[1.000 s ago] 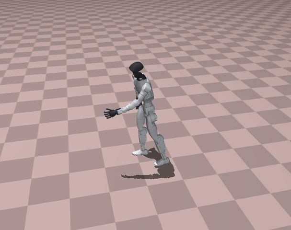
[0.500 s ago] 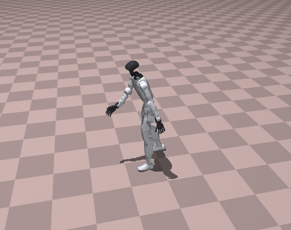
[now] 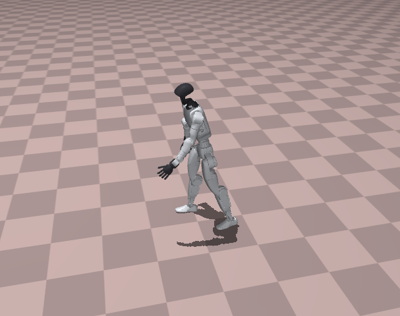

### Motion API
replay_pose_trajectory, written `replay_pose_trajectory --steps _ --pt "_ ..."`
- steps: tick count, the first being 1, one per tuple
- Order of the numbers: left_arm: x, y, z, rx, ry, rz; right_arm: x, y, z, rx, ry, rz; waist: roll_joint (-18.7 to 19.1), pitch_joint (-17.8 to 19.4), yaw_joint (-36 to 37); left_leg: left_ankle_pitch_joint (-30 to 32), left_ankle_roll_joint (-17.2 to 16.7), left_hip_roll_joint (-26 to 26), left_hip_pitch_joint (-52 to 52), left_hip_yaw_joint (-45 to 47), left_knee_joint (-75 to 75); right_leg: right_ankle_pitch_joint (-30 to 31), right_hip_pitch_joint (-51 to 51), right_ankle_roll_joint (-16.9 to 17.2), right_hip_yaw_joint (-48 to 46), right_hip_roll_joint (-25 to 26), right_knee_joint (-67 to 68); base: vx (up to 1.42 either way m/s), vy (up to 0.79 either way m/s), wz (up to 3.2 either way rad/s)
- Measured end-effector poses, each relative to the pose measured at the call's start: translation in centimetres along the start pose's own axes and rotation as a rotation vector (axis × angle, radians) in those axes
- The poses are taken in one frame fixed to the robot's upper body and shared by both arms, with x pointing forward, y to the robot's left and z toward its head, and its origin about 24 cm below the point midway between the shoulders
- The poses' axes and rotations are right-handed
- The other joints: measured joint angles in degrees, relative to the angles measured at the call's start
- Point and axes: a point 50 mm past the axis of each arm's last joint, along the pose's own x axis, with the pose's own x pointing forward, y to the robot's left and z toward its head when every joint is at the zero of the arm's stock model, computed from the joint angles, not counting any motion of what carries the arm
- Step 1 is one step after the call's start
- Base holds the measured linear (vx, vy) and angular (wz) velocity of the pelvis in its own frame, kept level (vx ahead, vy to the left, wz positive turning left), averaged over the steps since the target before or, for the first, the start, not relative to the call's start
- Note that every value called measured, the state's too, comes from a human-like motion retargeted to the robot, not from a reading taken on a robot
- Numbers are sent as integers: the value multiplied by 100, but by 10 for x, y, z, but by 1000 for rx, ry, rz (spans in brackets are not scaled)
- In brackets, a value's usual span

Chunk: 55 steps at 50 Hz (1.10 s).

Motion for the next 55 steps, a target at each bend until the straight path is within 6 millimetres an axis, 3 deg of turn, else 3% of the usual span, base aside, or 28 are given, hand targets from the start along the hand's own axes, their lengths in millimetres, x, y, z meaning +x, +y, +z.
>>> replay_pose_trajectory --steps 5,8,10,11,12,13,14,15,20,25,27,30,33,35,37,41,45,47,51,55 --pt "-3 -10 38 -46 -221 25 0 -18 -9 33 36 -51 352 40 -165 128 54 -39 265 77 354 -742 351 -114 11 -86 407 51 -13 -9" --pt "-12 -18 38 -68 -281 -21 0 -14 -3 50 9 -18 375 43 -23 -37 95 -116 104 231 855 -1058 516 -136 108 -193 656 48 -13 -23" --pt "-19 -23 27 25 -278 -46 0 -6 4 27 -13 14 300 -20 53 -264 198 -168 -173 385 1139 -1066 550 -120 628 -213 789 22 -18 476" --pt "-19 -41 42 -120 -291 -81 -1 7 -2 67 67 92 348 -76 -1451 465 306 -838 -1288 -2417 1162 -989 1524 -1630 6212 386 405 -33 -27 1600" --pt "-19 -45 46 -241 -269 -79 -2 16 3 54 113 152 452 -112 -2603 945 363 -1258 -2106 -4312 1149 -821 2149 -2637 9934 885 129 -28 -50 1613" --pt "-19 -20 30 -314 -200 11 -2 13 28 -65 93 158 671 -109 -3049 927 315 -1177 -2330 -4394 1065 -469 2074 -2637 9934 1186 70 34 -56 -5" --pt "-24 -7 4 -359 -119 85 -2 11 45 -149 36 106 509 -60 -1711 522 375 -789 -1840 -2260 868 -739 1472 -1587 6061 626 316 89 -60 -1648" --pt "-35 0 -28 -384 -30 151 -2 11 60 -212 -45 33 156 11 518 -76 487 -246 -991 982 616 -1319 604 -11 251 -365 714 83 -33 -1672" --pt "-72 -5 -123 -333 337 235 -14 32 118 -217 -304 -6 -16 41 1339 659 453 -74 -1520 1032 -433 -1597 855 -206 301 -195 869 49 2 -234" --pt "-139 12 -212 -404 796 386 -38 47 173 -153 -579 -18 -416 83 2034 1166 129 158 -1697 882 -440 -1949 1237 -339 511 -112 900 47 12 -59" --pt "-163 23 -231 -439 932 446 -48 50 191 -68 -649 -14 -605 139 2167 1044 189 181 -1513 890 -434 -1974 1409 -344 577 -93 826 44 15 -38" --pt "-191 35 -247 -394 1082 436 -54 51 199 111 -674 4 -716 279 2216 731 329 267 -1186 886 -281 -2025 1513 -504 459 -22 1338 42 16 -10" --pt "-192 37 -247 -326 1102 375 -49 52 186 202 -628 22 -647 349 2159 522 534 418 -986 829 -117 -2263 1060 -676 628 232 2482 39 15 7" --pt "-196 32 -251 -186 1117 269 -36 50 157 227 -535 39 -650 335 2009 -184 294 501 -1320 840 1049 -2639 463 -718 493 119 3618 39 13 17" --pt "-165 33 -233 -309 976 306 -32 54 147 127 -499 52 -624 261 1949 249 558 438 -1019 865 177 -2360 189 -679 335 233 3032 32 9 -25" --pt "-126 27 -202 -310 785 284 -15 54 95 -11 -323 83 -514 269 1445 231 555 258 -778 778 64 -1605 2 -527 -23 200 1668 35 9 27" --pt "-87 20 -164 -268 609 237 -4 44 40 -143 -109 67 -407 369 793 105 555 -21 -451 543 49 -234 -70 -73 288 149 160 41 3 62" --pt "-70 16 -143 -243 531 203 -3 40 10 -196 3 73 -306 410 528 15 547 -69 -250 405 39 82 -187 188 508 117 -12 46 -4 64" --pt "-39 11 -97 -296 390 179 -6 34 -24 -246 162 139 -16 433 232 -91 608 -61 -35 201 60 71 -71 252 368 39 -12 46 -9 47" --pt "-28 -5 -75 -493 324 167 -6 28 -29 -221 198 198 217 473 200 -101 620 -95 -8 210 503 -360 324 287 232 -45 1 45 -13 15"
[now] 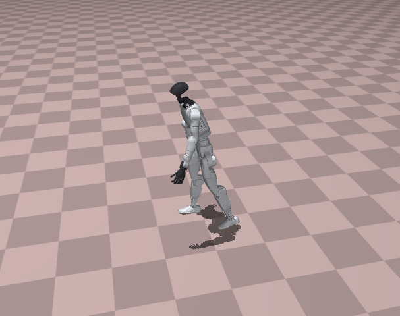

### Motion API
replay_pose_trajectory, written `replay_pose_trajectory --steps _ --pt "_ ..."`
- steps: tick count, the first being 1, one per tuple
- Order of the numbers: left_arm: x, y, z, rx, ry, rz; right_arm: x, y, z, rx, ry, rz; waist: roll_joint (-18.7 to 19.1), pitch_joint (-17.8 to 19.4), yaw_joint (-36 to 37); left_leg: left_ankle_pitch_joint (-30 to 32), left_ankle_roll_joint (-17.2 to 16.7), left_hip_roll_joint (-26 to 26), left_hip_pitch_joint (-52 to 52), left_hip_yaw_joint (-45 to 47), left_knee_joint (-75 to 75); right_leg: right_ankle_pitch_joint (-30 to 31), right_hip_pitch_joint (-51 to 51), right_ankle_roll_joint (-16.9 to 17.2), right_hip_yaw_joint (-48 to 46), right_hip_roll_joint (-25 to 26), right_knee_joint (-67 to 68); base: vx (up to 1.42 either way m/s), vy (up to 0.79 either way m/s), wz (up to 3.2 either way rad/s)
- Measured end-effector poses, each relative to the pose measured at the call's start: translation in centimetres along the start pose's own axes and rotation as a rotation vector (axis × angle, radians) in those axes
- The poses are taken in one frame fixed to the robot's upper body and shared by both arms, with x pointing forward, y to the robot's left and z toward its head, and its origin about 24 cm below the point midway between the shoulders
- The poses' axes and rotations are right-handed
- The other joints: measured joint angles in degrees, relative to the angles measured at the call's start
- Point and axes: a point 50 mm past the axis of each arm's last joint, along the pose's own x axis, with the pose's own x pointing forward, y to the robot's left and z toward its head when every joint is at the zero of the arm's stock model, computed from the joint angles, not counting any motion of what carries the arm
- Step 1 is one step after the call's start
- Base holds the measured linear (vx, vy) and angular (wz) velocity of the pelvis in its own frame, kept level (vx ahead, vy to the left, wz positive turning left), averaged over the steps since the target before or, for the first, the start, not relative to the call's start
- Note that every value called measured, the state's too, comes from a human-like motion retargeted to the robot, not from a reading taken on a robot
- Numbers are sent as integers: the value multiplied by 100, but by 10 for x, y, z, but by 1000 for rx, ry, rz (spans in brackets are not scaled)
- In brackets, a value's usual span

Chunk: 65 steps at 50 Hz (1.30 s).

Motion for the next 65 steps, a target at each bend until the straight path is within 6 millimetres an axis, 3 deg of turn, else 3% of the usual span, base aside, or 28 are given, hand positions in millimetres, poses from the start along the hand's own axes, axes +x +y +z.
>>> replay_pose_trajectory --steps 2,5,10,14,16,18,20,22,25,28,30,33,35,37,39,45,48,51,53,55,56,60,65 --pt "-5 -7 -17 -57 43 -36 -1 -8 4 112 -25 -10 78 -1 20 -161 -72 -60 -192 -101 506 -270 119 31 9 -54 216 45 -12 2" --pt "-20 -5 -66 11 150 -64 -1 -17 9 114 -61 -124 192 -125 124 -595 -338 27 -772 -99 1398 -779 88 76 23 17 814 42 -19 -30" --pt "-44 12 -124 35 308 -2 -19 -48 76 217 -246 -302 236 -115 672 -39 -306 46 -908 824 -119 -909 201 76 310 155 764 38 -4 -57" --pt "-71 41 -170 101 475 40 -39 -57 126 198 -409 -339 94 -70 1096 684 -251 -79 -1303 718 -802 -1105 411 48 470 35 869 40 15 -31" --pt "-85 59 -188 171 542 55 -50 -57 150 154 -502 -340 1 -49 1308 994 -451 1 -1570 647 -857 -1226 576 -133 524 67 887 43 10 -31" --pt "-93 76 -196 198 574 95 -65 -53 178 84 -625 -349 -162 -76 1540 1257 -481 135 -1839 687 -929 -1247 756 -325 587 139 658 44 9 -46" --pt "-114 95 -215 251 660 123 -73 -47 190 38 -702 -363 -277 -80 1774 1332 -826 306 -1741 1004 -904 -1584 928 -518 664 226 918 49 12 -68" --pt "-115 107 -213 217 661 194 -89 -40 212 32 -823 -377 -588 -139 1969 1469 -579 358 -1712 1152 -959 -1591 1060 -502 827 238 638 45 12 -69" --pt "-121 123 -214 242 716 219 -95 -24 221 104 -889 -337 -978 -233 2105 1301 -506 392 -1448 1273 -959 -1687 1191 -578 940 265 708 43 13 -38" --pt "-108 128 -199 335 731 159 -83 -9 206 169 -841 -272 -1183 -320 2101 1085 -519 457 -1193 1199 -956 -1682 1194 -671 714 363 1066 39 12 12" --pt "-89 126 -177 390 682 128 -70 -1 189 164 -786 -242 -1219 -364 2067 986 -538 524 -1067 1121 -951 -1787 1089 -735 451 441 1306 35 10 36" --pt "-51 108 -127 364 494 124 -51 7 159 74 -694 -221 -1214 -370 1921 867 -507 540 -966 974 -938 -1753 848 -744 42 461 1334 32 9 50" --pt "-34 90 -101 377 391 108 -33 11 125 35 -587 -185 -1178 -347 1737 498 -660 519 -1007 887 -454 -1847 599 -721 -208 330 1645 32 8 65" --pt "-12 70 -49 214 202 130 -25 15 109 -46 -514 -181 -1171 -332 1558 718 -440 408 -836 762 -922 -1281 525 -530 -165 391 877 25 4 38" --pt "0 53 -8 165 70 113 -15 17 84 -69 -417 -154 -1149 -256 1359 656 -421 315 -714 675 -923 -914 377 -365 -168 330 591 28 3 35" --pt "8 25 98 278 -244 37 0 15 26 -24 -218 -93 -1077 -33 682 438 -323 64 -337 455 -837 424 -85 33 -335 106 5 32 -2 29" --pt "5 25 131 343 -331 50 2 11 5 9 -162 -82 -907 -18 345 342 -405 124 -207 385 -801 433 -248 76 -659 137 -13 38 -12 29" --pt "2 29 148 287 -379 100 3 -2 -5 49 -131 -102 -649 -52 -49 241 -388 102 -191 209 -739 208 -155 44 -821 39 -13 41 -6 51" --pt "3 32 137 216 -361 123 3 -13 -15 103 -104 -126 -448 -128 -311 33 -372 125 -291 136 -356 -160 -83 27 -1009 -53 202 44 -11 50" --pt "3 34 125 50 -356 146 0 -27 -9 103 -101 -160 -218 -178 -443 138 -215 160 -257 168 -456 -161 34 24 -988 30 -9 42 -16 7" --pt "4 34 109 -5 -321 132 0 -33 -10 112 -87 -176 -145 -183 -459 141 -207 152 -219 232 -385 -265 75 55 -971 24 82 42 -20 -29" --pt "0 37 22 -105 -111 55 -4 -46 -6 130 -49 -223 14 -174 -184 13 -382 136 -220 352 -3 -822 46 76 -647 118 770 44 -22 -81" --pt "-35 49 -104 84 253 39 -11 -48 44 93 -176 -241 -43 -107 373 74 -343 -191 -713 409 -201 -1048 281 76 -158 17 858 44 0 -83"
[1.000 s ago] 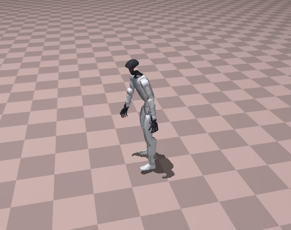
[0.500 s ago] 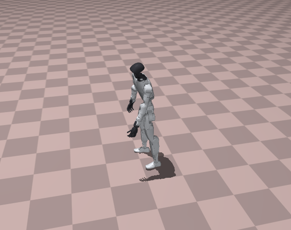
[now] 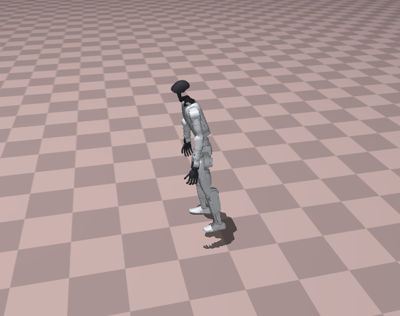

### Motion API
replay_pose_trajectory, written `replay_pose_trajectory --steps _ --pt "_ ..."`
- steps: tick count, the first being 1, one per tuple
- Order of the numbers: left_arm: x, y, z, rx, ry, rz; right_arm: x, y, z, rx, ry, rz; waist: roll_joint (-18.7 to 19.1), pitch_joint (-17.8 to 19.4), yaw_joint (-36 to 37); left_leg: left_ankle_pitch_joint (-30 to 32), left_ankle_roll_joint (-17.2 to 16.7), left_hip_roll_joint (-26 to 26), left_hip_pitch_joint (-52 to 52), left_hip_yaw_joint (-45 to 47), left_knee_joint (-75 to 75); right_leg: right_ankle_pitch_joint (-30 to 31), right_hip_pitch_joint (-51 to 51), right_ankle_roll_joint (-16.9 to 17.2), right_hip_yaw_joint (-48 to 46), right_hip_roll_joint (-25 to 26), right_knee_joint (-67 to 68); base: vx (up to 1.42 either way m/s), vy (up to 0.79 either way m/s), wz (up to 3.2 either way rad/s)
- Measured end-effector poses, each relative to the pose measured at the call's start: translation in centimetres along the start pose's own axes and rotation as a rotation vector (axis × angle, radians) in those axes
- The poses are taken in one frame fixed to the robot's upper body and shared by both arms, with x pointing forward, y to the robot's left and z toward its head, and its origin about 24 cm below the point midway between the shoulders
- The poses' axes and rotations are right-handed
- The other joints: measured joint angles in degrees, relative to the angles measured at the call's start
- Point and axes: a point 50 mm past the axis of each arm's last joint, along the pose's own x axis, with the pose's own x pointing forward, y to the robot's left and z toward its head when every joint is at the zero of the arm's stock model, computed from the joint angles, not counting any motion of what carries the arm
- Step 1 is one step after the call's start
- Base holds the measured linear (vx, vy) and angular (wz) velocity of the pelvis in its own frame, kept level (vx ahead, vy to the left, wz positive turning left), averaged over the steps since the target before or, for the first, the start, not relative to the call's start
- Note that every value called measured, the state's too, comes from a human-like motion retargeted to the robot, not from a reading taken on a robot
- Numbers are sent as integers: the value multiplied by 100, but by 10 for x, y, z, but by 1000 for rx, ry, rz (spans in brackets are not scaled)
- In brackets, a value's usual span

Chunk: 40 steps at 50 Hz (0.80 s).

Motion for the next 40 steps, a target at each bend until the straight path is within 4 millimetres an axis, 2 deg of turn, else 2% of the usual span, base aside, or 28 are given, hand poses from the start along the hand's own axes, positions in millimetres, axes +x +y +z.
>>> replay_pose_trajectory --steps 3,4,6,8,10,12,15,18,20,24,28,31,35,38,40 --pt "-19 9 -76 69 257 3 -5 10 47 -16 -182 0 -101 3 349 218 65 -70 -435 180 -417 -160 107 -52 206 -46 52 44 6 -61" --pt "-27 14 -96 80 332 9 -9 15 65 -24 -258 8 -146 -22 448 358 96 -60 -621 197 -576 -136 193 -133 249 -16 -109 43 1 -49" --pt "-45 26 -131 86 469 26 -19 26 99 -41 -411 30 -271 -82 653 613 121 -14 -995 188 -750 -131 352 -293 346 35 -360 45 2 -56" --pt "-64 42 -159 72 585 55 -32 37 125 -46 -542 50 -448 -144 910 818 64 58 -1236 154 -758 -279 427 -406 509 60 -328 50 5 -86" --pt "-81 59 -178 45 657 114 -44 48 142 -23 -642 70 -660 -216 1200 1036 -21 144 -1263 143 -758 -448 497 -498 723 101 -272 53 7 -107" --pt "-90 75 -186 -5 680 189 -52 56 151 27 -688 94 -881 -288 1463 1144 -98 219 -1096 237 -758 -600 572 -564 945 145 -205 53 10 -104" --pt "-90 92 -182 -63 653 272 -52 66 143 133 -664 133 -1168 -402 1697 1003 -58 270 -771 396 -749 -693 652 -681 1095 185 19 51 12 -62" --pt "-71 101 -152 -18 571 301 -43 73 116 244 -564 156 -1299 -447 1744 801 146 313 -507 322 -691 -760 555 -800 1066 319 545 46 13 6" --pt "-52 99 -122 26 493 301 -34 74 90 257 -480 145 -1290 -445 1690 677 217 347 -400 200 -585 -879 395 -828 962 412 784 41 10 45" --pt "-12 72 -40 44 265 244 -18 68 34 126 -308 129 -1171 -323 1342 433 212 295 -211 -104 -374 -525 123 -765 692 432 316 37 6 70" --pt "10 32 58 66 -14 136 -10 58 -10 -19 -157 169 -1003 -168 733 272 319 147 18 -479 -272 531 -162 -539 797 349 -409 35 2 86" --pt "9 5 130 146 -215 70 -6 45 -32 -71 -66 189 -791 -98 220 181 339 108 181 -755 -252 1212 -442 -410 636 205 -604 37 -2 84" --pt "-12 -20 214 208 -484 40 -4 25 -52 -60 15 143 -438 14 -377 8 177 109 511 -1082 -295 1492 -546 -63 -6 -52 -854 43 -9 79" --pt "-34 -31 261 34 -671 34 -2 10 -52 2 25 80 -113 9 -603 -52 191 151 611 -1207 -352 1498 -470 -54 -293 -96 -853 42 -15 39" --pt "-46 -36 276 -181 -746 0 0 -3 -45 37 26 35 127 20 -668 -29 203 171 638 -1163 -336 1285 -402 -56 -351 -76 -850 40 -16 3"
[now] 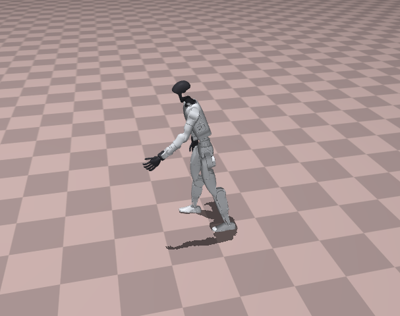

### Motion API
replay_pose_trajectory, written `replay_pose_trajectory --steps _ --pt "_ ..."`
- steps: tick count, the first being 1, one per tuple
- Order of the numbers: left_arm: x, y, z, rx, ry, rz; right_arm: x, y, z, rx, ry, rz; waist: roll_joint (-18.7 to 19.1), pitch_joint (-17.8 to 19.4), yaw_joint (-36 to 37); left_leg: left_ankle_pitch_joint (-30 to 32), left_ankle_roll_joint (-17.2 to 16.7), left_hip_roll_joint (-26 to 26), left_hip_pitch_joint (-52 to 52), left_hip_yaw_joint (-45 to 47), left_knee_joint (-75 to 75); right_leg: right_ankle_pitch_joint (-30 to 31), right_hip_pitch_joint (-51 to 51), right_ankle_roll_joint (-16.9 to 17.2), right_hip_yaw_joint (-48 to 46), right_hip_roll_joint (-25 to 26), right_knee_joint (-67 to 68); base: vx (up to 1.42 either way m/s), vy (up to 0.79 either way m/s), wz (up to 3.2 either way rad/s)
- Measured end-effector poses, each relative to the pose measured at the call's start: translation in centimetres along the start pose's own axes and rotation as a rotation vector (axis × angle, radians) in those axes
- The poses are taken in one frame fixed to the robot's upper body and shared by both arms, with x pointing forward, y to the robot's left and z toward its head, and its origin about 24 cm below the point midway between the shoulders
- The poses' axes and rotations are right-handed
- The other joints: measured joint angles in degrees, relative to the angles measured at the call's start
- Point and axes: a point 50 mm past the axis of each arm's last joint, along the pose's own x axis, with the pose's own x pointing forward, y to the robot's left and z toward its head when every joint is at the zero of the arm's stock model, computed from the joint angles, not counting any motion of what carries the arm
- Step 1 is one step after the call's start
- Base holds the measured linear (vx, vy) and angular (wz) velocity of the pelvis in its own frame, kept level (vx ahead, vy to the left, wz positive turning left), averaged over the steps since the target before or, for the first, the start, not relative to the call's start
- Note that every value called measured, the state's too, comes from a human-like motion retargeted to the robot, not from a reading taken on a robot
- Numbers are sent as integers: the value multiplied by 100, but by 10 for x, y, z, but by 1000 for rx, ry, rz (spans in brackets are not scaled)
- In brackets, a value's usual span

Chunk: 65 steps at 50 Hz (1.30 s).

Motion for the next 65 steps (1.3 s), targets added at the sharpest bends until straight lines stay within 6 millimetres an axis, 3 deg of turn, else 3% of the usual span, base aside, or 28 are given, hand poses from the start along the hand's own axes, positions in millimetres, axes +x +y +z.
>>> replay_pose_trajectory --steps 2,4,6,8,12,15,17,19,23,26,29,31,33,35,38,40,43,45,48,50,53,55,57,61,63,65 --pt "-6 -3 -8 -182 9 15 0 -11 7 3 15 -28 184 14 -13 67 -54 -19 24 180 115 -179 104 16 17 14 1 40 -17 -24" --pt "-16 0 -33 -289 72 25 0 -19 18 -35 16 -36 298 28 7 126 -117 -90 28 374 239 -315 216 33 101 17 1 40 -17 -46" --pt "-34 7 -74 -273 191 1 0 -25 33 -72 4 -58 397 62 117 92 -300 -60 -2 577 346 -585 165 52 239 152 346 40 -30 -87" --pt "-60 19 -122 -138 336 -35 -1 -27 53 -97 -51 -87 462 78 244 54 -412 -48 -113 772 348 -806 132 56 395 273 620 41 -26 -89" --pt "-134 50 -211 235 654 -105 -9 -25 110 -77 -272 -128 492 98 373 151 -129 -326 -549 1007 23 -822 547 -25 556 143 241 42 3 -36" --pt "-214 84 -265 402 958 -163 -19 -18 141 9 -431 -149 487 220 557 65 -362 -335 -961 1168 276 -1262 721 28 630 126 746 45 -2 -34" --pt "-247 100 -280 346 1104 -123 -32 -12 172 15 -556 -134 484 179 859 726 -117 -325 -1162 1102 -402 -1160 803 -148 764 276 482 40 -4 -49" --pt "-286 123 -290 346 1250 -93 -41 -8 189 34 -636 -113 445 177 1104 1040 -202 -257 -1458 1215 -422 -1271 912 -247 843 344 561 44 -4 -43" --pt "-348 165 -292 311 1441 59 -51 -1 204 0 -716 -89 310 98 1566 1185 -376 -89 -1818 1745 -422 -1530 1227 -511 985 500 664 50 0 -41" --pt "-375 190 -287 252 1490 247 -54 5 207 -25 -741 -89 148 24 1867 1245 -472 78 -1735 1977 -422 -1779 1482 -652 1142 670 812 54 3 -53" --pt "-385 206 -282 210 1490 383 -56 18 204 6 -754 -66 -113 -61 2021 1332 -453 225 -1454 1941 -422 -1947 1667 -720 1288 813 1086 52 4 -33" --pt "-379 212 -279 224 1490 380 -53 28 195 52 -737 -33 -295 -94 2056 1227 -452 301 -1211 1874 -422 -1935 1626 -767 1316 893 1604 48 5 -2" --pt "-360 215 -276 301 1488 307 -49 38 179 97 -697 3 -468 -145 2109 1095 -411 349 -1039 1805 -410 -2016 1300 -843 1274 938 2440 42 5 13" --pt "-323 212 -271 413 1441 224 -42 44 159 125 -641 18 -653 -211 2169 991 -336 328 -986 1734 -387 -2302 805 -923 1158 884 3114 35 4 26" --pt "-244 188 -256 470 1241 164 -32 48 127 117 -546 -6 -870 -208 2154 795 -259 200 -981 1550 -249 -2441 332 -952 748 610 2973 31 2 57" --pt "-188 158 -238 408 1057 163 -25 51 109 93 -481 -2 -932 -172 1965 744 -141 94 -957 1319 -228 -2090 306 -900 636 554 2009 28 0 99" --pt "-116 97 -200 248 791 109 -16 54 82 38 -367 26 -967 -76 1580 649 -44 -74 -813 982 -219 -1140 256 -650 1008 523 1048 27 -2 104" --pt "-80 55 -167 201 636 23 -11 54 68 5 -302 60 -930 -80 1326 609 -4 -104 -748 811 -242 -830 153 -604 1233 506 773 26 -3 85" --pt "-41 -5 -109 285 408 -161 -7 51 55 -26 -233 90 -841 -32 943 531 -7 -153 -604 588 -272 -478 29 -450 1006 306 557 31 -6 72" --pt "-27 -36 -72 390 251 -262 -6 48 49 -39 -212 97 -745 -41 712 476 -25 -157 -506 497 -300 -374 6 -340 663 179 474 34 -9 46" --pt "-14 -66 -18 438 33 -322 -5 41 52 -31 -219 91 -511 -109 448 412 -35 -104 -437 465 -373 -485 3 -327 384 163 544 36 -11 14" --pt "-11 -75 9 343 -67 -312 -5 34 56 -18 -231 72 -345 -169 310 349 -7 -90 -401 476 -389 -589 59 -308 326 180 505 38 -12 -10" --pt "-13 -75 16 133 -83 -293 -4 26 57 -14 -225 43 -211 -217 229 265 7 -125 -305 524 -365 -793 39 -164 354 149 731 40 -10 -30" --pt "-23 -55 -16 -228 21 -235 -2 11 62 -59 -186 -11 16 -259 182 204 -64 -178 -171 762 -267 -1109 165 56 494 185 918 40 -12 -45" --pt "-34 -37 -51 -253 111 -194 -2 4 69 -92 -167 -38 118 -228 211 239 -158 -197 -172 896 -257 -1177 314 56 582 238 883 40 -7 -51" --pt "-53 -15 -96 -164 223 -146 -4 -2 81 -121 -169 -66 176 -178 258 317 -169 -275 -253 955 -306 -1239 445 56 679 218 889 41 1 -47"
